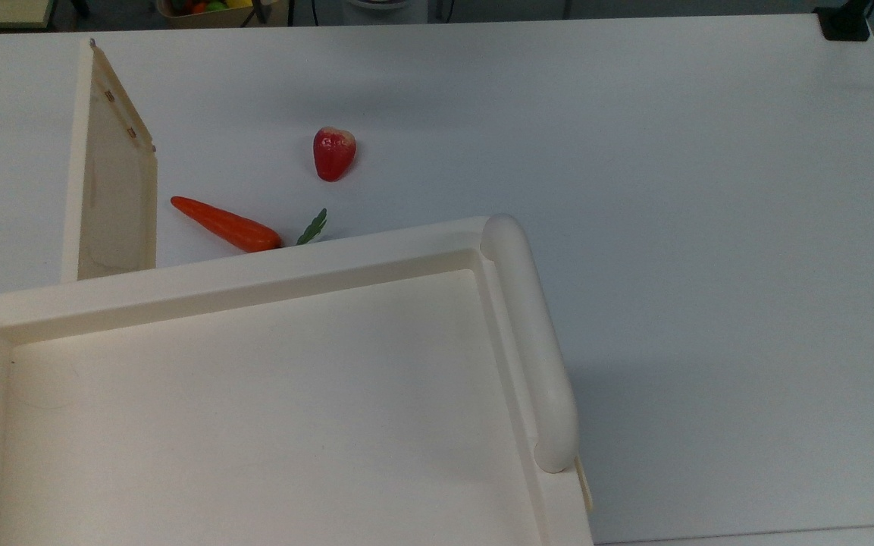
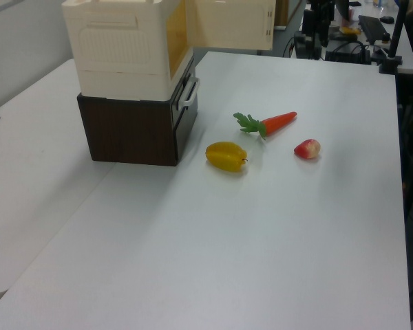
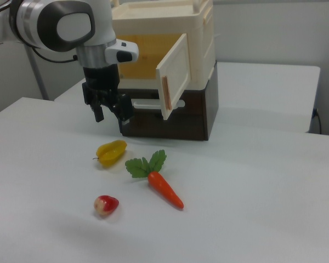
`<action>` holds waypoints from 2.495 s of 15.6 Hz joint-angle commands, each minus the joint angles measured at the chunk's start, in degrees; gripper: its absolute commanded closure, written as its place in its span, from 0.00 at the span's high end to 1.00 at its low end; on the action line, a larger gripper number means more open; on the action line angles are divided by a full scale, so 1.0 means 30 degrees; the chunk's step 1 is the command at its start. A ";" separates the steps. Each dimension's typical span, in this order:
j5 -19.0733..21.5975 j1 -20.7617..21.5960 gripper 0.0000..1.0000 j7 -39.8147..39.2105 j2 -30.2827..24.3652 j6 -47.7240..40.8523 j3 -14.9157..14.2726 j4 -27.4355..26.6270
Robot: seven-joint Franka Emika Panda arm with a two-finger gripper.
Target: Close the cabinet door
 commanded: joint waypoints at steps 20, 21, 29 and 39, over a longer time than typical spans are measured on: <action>0.0859 -0.0304 0.02 -0.5880 -0.0355 -0.0247 0.0064 -0.0351; 0.0830 -0.0449 0.01 -0.6584 -0.0268 -0.0130 0.0034 -0.0293; 0.0653 -0.2059 0.00 -1.1594 0.0784 0.3524 0.0005 0.0320; 0.0946 -0.3203 0.04 -1.5966 0.3772 1.1699 -0.0025 0.1495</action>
